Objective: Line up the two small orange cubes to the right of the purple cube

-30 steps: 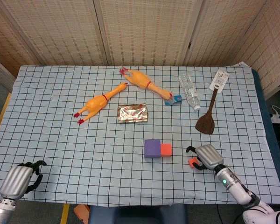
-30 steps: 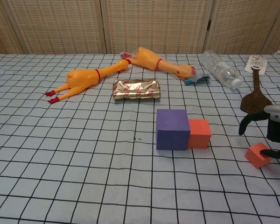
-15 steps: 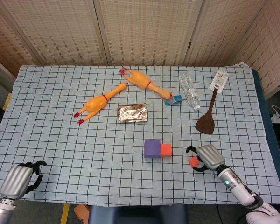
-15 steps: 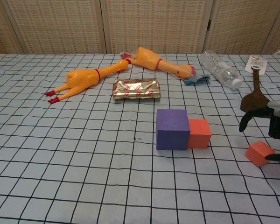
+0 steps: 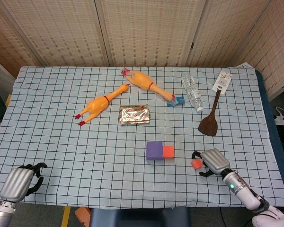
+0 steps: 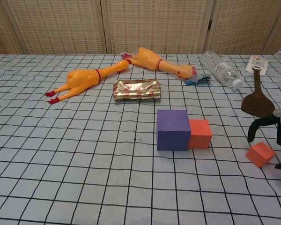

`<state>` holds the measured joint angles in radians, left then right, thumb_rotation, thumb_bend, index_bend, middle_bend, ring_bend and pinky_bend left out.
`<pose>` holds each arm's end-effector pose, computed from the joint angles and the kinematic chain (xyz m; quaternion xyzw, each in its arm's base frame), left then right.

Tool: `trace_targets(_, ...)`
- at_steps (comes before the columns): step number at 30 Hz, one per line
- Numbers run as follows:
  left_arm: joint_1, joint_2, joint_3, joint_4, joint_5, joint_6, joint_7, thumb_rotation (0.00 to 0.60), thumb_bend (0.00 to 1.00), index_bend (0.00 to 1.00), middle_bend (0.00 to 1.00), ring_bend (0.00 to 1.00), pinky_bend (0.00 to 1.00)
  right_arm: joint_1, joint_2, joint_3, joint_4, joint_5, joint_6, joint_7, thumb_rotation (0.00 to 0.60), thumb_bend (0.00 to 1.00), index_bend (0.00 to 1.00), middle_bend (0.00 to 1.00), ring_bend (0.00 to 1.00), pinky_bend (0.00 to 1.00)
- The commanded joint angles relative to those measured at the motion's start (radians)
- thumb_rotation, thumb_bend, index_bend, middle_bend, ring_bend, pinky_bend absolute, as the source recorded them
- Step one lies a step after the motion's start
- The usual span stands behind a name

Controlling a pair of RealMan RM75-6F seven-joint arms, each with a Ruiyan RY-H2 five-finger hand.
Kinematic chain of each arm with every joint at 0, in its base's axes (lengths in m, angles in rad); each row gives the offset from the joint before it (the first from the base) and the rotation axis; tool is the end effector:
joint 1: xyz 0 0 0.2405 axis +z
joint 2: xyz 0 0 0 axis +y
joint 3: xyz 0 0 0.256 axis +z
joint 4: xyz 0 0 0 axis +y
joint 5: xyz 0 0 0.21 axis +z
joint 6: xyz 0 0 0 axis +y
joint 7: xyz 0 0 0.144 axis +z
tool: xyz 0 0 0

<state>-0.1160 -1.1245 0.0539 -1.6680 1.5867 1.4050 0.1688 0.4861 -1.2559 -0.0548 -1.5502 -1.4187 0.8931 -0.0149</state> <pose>-0.2949 0.1645 0.1240 -0.6829 -0.3711 -0.3277 0.5372 -0.2743 -0.2516 0.0365 0.7685 -0.4535 0.2535 0.3735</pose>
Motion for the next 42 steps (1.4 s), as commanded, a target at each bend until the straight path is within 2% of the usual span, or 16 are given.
trace_targets(1, 0.000, 0.000, 0.000, 0.000, 0.000, 0.001, -0.001, 0.600, 0.45, 0.37, 0.56, 0.50, 0.56, 0.000, -0.016, 0.002, 0.016, 0.012, -0.008, -0.012, 0.600, 0.08, 0.36, 1.00, 0.87, 1.00)
trace_targets(28, 0.001, 0.000, 0.000, -0.001, 0.000, 0.001, -0.001, 0.600, 0.45, 0.37, 0.56, 0.50, 0.56, -0.013, -0.076, 0.021, 0.072, 0.043, 0.016, -0.055, 0.600, 0.09, 0.43, 1.00, 0.87, 1.00)
trace_targets(31, 0.001, 0.001, 0.000, -0.001, 0.000, 0.002, -0.001, 0.600, 0.45, 0.37, 0.56, 0.50, 0.56, -0.016, -0.081, 0.025, 0.073, 0.047, 0.021, -0.058, 0.600, 0.11, 0.45, 1.00, 0.87, 1.00)
trace_targets(36, 0.001, 0.001, 0.000, -0.001, 0.002, 0.002, 0.000, 0.600, 0.45, 0.37, 0.56, 0.49, 0.56, -0.023, -0.094, 0.032, 0.076, 0.046, 0.044, -0.064, 0.600, 0.22, 0.55, 1.00, 0.87, 1.00)
trace_targets(42, 0.001, 0.001, 0.000, -0.001, 0.002, 0.001, 0.000, 0.600, 0.45, 0.37, 0.56, 0.49, 0.56, -0.029, -0.115, 0.050, 0.081, 0.043, 0.077, -0.065, 0.600, 0.25, 0.59, 1.00, 0.87, 1.00)
